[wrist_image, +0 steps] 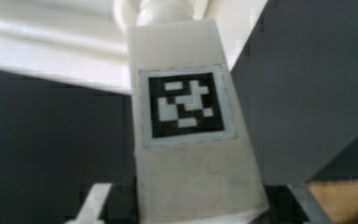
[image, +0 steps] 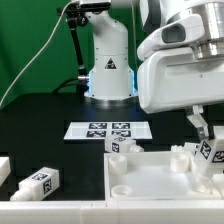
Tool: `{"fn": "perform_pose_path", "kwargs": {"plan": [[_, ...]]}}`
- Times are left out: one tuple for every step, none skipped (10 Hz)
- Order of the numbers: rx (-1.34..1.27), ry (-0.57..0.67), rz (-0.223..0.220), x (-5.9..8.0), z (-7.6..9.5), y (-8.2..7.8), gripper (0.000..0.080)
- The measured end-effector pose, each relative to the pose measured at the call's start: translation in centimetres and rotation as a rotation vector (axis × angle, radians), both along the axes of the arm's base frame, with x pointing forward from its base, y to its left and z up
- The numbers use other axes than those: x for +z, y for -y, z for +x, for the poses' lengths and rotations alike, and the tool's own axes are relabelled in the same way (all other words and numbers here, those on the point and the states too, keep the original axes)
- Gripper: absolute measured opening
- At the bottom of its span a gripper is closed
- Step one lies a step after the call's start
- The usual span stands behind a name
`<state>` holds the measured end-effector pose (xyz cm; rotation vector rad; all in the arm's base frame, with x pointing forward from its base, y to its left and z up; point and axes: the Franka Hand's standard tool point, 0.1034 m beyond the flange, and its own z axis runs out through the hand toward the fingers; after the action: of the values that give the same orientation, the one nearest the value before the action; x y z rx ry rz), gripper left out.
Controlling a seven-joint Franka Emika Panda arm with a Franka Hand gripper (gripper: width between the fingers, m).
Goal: Assemble one leg
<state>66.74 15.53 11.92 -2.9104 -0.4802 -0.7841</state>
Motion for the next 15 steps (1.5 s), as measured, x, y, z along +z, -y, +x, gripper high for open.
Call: {"fn": "perform_pose_path", "kwargs": {"plan": [[0.0, -0.005, -0.001, -0.4, -0.3, 0.1, 0.0284], [0.0, -0.007, -0.001, -0.5, -0.3, 0.1, 0.0284], [0.0, -0.009, -0.002, -0.6, -0.3, 0.1, 0.0284], [-0.001, -0.01, -0.002, -0.6, -0.3, 0.1, 0.0284], [-0.001, -0.011, -0.002, -0.8, -0.4, 0.1, 0.0284], [-0.001, -0.014, -0.002, -1.0, -0.4, 0.1, 0.0284], [0.0, -0.016, -0.003, -1.2, -0.5, 0.1, 0.0284], [0.0, -0.012, -0.002, -1.3, -0.5, 0.1, 0.0284], [-0.001, -0.011, -0.002, -1.5, -0.6, 0.1, 0.0284], [-0.001, -0.017, -0.003, -1.8, -0.7, 0.1, 0.0284], [-0.002, -0.011, -0.002, -1.9, -0.8, 0.2, 0.0284], [-0.004, 0.0, 0.0, -1.9, -0.8, 0.2, 0.0284], [-0.004, 0.012, -0.001, -1.9, -0.8, 0.5, 0.0284], [-0.011, 0.042, 0.002, -1.9, -0.9, 0.8, 0.0284], [-0.014, 0.079, 0.007, -1.9, -1.2, 0.8, 0.0284]]}}
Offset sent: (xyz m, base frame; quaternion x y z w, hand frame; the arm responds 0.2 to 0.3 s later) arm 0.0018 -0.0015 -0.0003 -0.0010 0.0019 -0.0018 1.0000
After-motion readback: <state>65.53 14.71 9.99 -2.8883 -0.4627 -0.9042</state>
